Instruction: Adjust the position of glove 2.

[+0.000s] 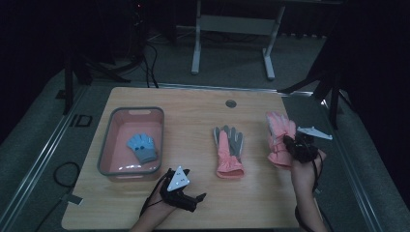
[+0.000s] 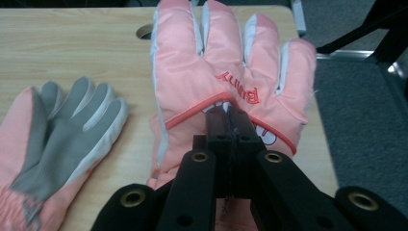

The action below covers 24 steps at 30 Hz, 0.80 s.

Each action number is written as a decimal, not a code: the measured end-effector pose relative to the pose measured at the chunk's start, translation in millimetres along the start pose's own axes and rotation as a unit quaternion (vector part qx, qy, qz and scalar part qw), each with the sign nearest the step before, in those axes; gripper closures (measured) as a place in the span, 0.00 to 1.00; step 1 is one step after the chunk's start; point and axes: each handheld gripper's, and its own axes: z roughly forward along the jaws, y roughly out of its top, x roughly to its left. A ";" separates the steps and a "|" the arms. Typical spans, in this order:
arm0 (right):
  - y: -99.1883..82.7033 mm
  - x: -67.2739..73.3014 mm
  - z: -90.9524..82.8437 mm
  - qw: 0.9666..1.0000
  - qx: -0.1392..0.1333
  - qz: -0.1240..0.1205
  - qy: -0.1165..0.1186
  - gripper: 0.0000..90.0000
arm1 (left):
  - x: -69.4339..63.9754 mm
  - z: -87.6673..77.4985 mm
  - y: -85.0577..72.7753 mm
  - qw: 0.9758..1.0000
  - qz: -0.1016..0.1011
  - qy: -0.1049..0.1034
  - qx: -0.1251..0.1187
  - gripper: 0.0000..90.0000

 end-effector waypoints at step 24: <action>-49.4 4.8 45.1 0.998 0.062 0.005 0.005 0.97 | -2.1 1.4 -1.1 1.000 0.011 0.004 0.007 0.00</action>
